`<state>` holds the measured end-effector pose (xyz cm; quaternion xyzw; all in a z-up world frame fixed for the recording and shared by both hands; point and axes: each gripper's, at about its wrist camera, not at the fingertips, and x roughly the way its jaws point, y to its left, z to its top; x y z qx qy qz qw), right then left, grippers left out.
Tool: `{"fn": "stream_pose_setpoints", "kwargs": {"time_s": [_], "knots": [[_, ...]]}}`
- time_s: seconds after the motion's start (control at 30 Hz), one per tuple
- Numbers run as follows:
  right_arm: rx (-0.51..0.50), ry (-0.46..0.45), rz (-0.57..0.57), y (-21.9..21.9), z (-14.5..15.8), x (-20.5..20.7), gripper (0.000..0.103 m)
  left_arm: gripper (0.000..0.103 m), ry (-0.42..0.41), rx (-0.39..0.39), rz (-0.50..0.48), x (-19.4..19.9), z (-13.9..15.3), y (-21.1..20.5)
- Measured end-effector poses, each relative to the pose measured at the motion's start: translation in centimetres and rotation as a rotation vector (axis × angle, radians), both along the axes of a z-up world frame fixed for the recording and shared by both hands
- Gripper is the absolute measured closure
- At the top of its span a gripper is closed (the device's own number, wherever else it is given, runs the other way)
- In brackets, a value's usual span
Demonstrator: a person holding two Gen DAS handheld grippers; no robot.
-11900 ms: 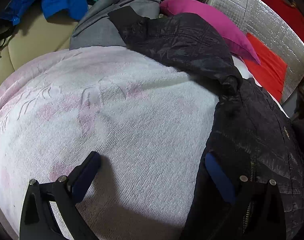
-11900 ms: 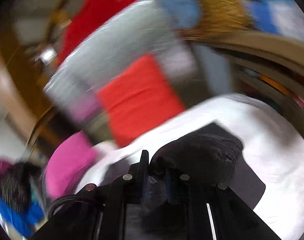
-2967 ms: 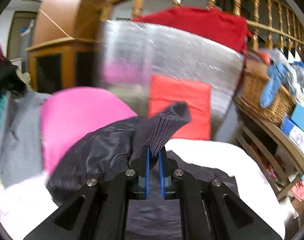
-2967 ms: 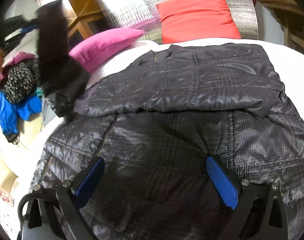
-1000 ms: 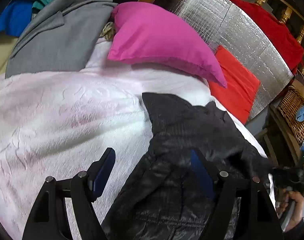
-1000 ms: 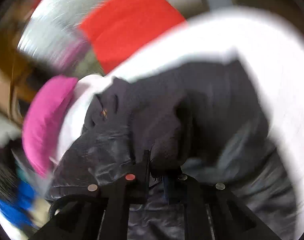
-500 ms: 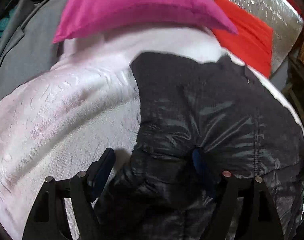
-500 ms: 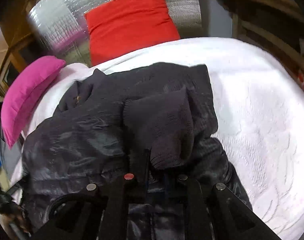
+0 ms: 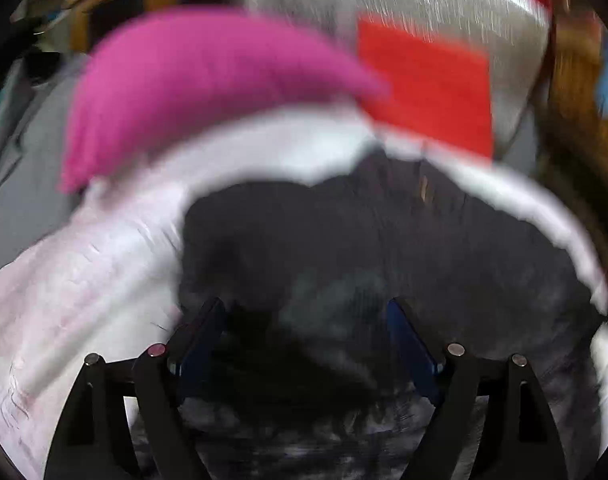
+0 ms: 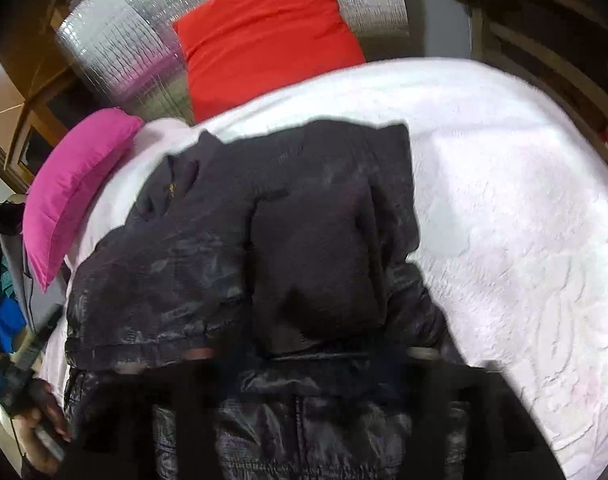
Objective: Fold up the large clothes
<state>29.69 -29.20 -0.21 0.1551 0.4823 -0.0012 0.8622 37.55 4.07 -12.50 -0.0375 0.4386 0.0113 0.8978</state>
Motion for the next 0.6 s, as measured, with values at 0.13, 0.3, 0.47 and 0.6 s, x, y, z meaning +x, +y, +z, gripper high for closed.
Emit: {"fn": "stream_pose_setpoints", "kwargs": {"time_s": [0.13,0.3,0.47,0.6], "knots": [[0.007,-0.089,-0.054,-1.3,2.9,-0.7,0.033,0.019,-0.021,0.031,0.002,-0.5,-0.1,-0.4],[0.125,-0.213,0.046,0.5,4.4,0.4,0.033,0.019,-0.107,-0.049,0.020,-1.6,2.8,0.4],[0.180,-0.159,0.121,2.9,0.7,3.6,0.033,0.018,-0.095,-0.006,-0.055,-0.9,2.0,-2.1],[0.142,-0.051,0.088,2.7,-3.9,5.0,0.033,0.017,-0.029,0.090,-0.071,-0.1,-1.5,-3.6]]}}
